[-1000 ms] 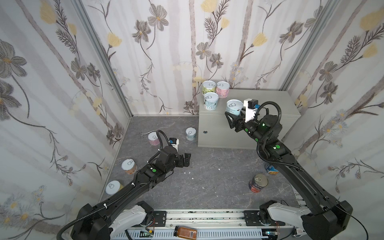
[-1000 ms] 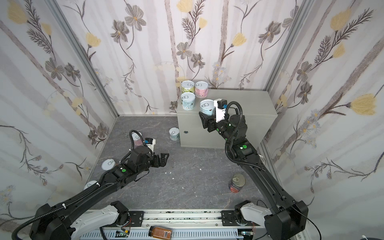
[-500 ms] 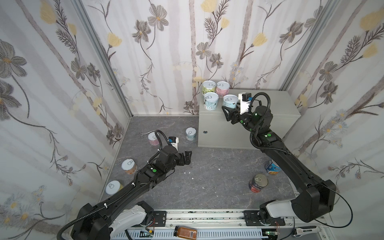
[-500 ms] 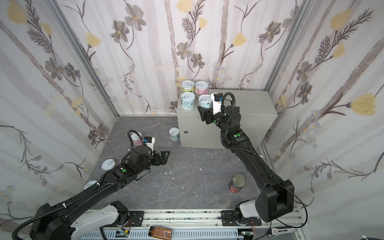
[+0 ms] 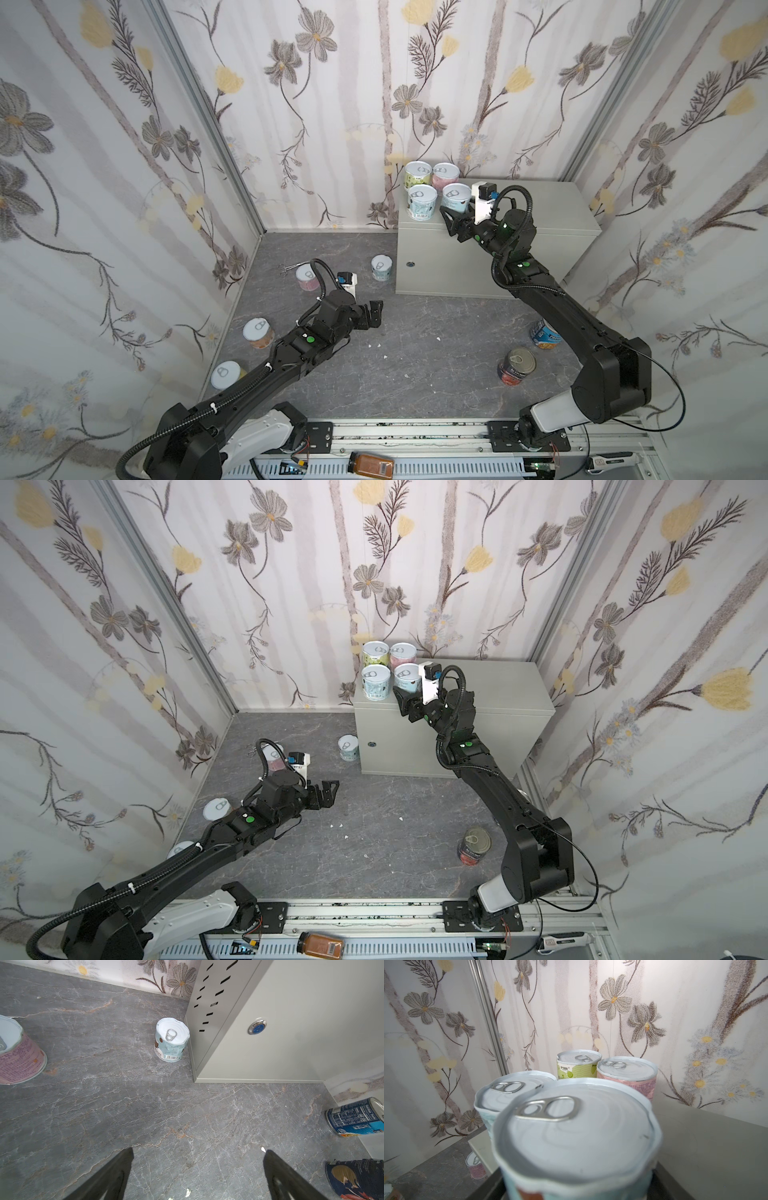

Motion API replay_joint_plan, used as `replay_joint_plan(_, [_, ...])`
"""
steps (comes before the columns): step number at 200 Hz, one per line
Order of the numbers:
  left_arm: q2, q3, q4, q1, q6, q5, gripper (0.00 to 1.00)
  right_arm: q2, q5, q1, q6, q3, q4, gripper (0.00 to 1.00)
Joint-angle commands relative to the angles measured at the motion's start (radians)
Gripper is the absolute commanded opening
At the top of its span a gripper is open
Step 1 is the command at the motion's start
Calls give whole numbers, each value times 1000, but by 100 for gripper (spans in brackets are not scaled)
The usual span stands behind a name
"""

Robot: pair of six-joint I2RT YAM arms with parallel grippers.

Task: Place and organize the canned foods onto the counter
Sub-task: 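Lower the can with the right gripper beside the other light-blue can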

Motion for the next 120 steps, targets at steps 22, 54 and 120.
replay_joint_plan(22, [7,14,28,1,12,-17,100,29,-8,-3,-12,11,27,66])
replay_joint_plan(54, [10,13,28,0,10,-16,100,33,-6,-4,-13,12,33,75])
replay_joint_plan(120, [4,9,28,-1,9,-13,100,27,6,-4,-16,14,23,89])
